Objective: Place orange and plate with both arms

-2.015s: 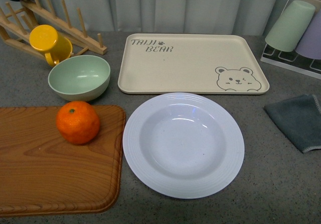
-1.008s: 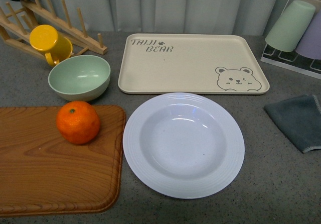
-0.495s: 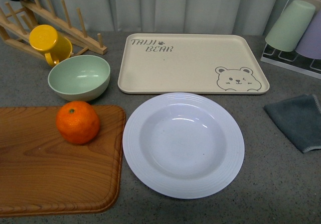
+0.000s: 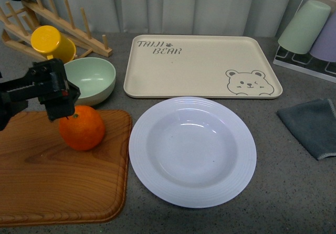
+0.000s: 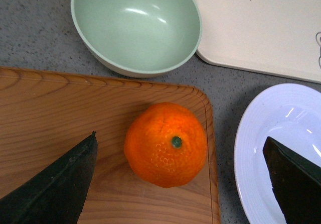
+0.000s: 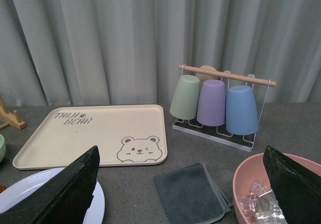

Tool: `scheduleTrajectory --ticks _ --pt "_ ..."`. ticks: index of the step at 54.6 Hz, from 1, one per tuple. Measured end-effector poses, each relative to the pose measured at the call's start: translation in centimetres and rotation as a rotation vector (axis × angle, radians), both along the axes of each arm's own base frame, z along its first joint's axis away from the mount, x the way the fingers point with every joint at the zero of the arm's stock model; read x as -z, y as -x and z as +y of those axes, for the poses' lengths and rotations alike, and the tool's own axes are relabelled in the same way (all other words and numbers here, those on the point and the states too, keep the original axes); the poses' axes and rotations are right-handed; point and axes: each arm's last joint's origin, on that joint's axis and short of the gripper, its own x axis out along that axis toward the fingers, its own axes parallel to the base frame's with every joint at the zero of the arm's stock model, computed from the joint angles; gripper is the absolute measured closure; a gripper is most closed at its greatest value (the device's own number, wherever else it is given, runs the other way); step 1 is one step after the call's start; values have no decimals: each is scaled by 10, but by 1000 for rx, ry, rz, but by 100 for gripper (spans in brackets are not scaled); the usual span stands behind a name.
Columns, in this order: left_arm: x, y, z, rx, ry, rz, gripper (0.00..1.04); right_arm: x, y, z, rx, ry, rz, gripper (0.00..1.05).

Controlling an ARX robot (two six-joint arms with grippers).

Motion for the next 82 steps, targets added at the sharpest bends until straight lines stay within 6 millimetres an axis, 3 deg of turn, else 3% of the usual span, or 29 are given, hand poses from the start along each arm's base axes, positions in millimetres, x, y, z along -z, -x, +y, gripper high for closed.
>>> scheduleTrajectory --ticks 12,27,49,61,73,82 --pt "23 -11 5 14 -14 84 6 0 0 0 0 0 0 9" --pt "26 -24 1 78 26 93 6 0 0 0 0 0 0 9" --pt "50 -36 0 91 8 157 6 0 0 0 0 0 0 9" --pt "53 -38 0 101 15 170 33 0 0 0 0 0 0 9" --pt "48 -36 -3 109 22 166 38 0 0 0 0 0 0 9" --pt "29 -29 -15 132 27 111 38 0 0 0 0 0 0 9"
